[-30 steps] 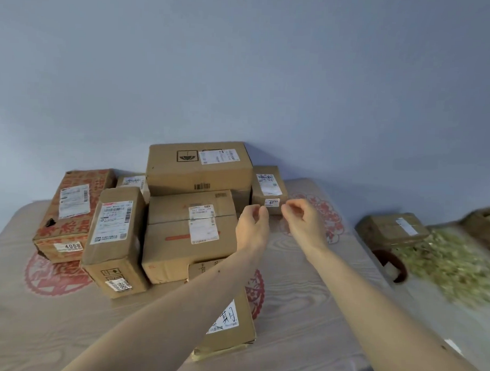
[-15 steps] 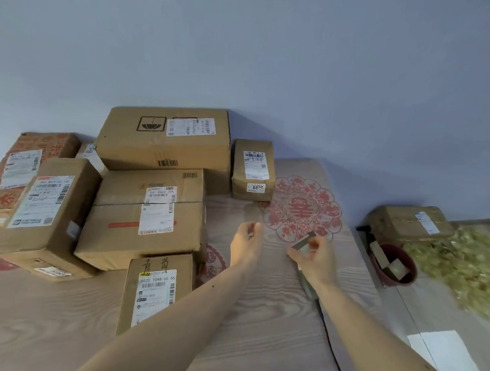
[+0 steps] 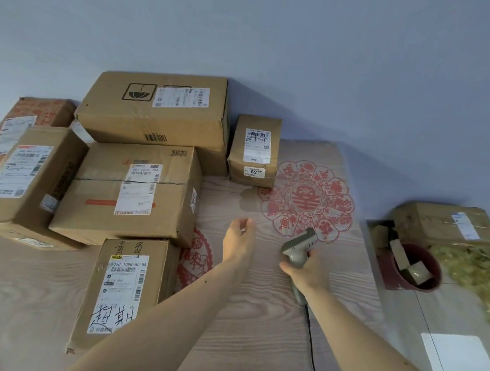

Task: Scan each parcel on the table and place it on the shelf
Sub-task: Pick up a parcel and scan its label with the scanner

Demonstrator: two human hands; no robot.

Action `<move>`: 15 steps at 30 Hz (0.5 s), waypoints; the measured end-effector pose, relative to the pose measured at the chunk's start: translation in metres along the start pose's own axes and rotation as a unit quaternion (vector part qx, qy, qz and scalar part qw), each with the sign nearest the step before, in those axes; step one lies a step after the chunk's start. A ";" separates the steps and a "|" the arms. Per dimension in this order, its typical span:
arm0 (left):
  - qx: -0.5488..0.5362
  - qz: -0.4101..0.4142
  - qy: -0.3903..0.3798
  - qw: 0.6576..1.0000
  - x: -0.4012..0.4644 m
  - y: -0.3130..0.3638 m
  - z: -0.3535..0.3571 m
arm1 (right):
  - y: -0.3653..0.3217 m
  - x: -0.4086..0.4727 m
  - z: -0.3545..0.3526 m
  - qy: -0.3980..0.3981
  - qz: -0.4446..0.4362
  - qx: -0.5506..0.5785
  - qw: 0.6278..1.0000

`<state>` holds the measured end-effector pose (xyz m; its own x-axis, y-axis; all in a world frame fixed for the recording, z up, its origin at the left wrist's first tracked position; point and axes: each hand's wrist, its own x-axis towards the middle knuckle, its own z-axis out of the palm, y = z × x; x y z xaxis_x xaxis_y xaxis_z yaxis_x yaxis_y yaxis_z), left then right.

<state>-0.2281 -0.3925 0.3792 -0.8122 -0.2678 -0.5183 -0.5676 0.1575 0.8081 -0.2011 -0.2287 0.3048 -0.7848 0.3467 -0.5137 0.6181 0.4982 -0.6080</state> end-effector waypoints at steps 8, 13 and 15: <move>-0.020 -0.004 0.018 1.000 0.017 0.017 -0.003 | -0.008 0.007 -0.002 -0.027 0.003 0.043 0.999; -0.024 0.016 0.028 0.999 0.033 0.034 -0.009 | -0.049 0.013 -0.013 -0.025 -0.046 0.100 0.994; -0.027 0.023 0.037 0.999 0.041 0.042 -0.012 | -0.069 0.017 -0.016 -0.010 -0.066 0.117 0.991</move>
<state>-0.2836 -0.4080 0.3952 -0.8243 -0.3308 -0.4594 -0.5196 0.1201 0.8459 -0.2581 -0.2448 0.3477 -0.8596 0.2746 -0.4309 0.5060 0.3399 -0.7927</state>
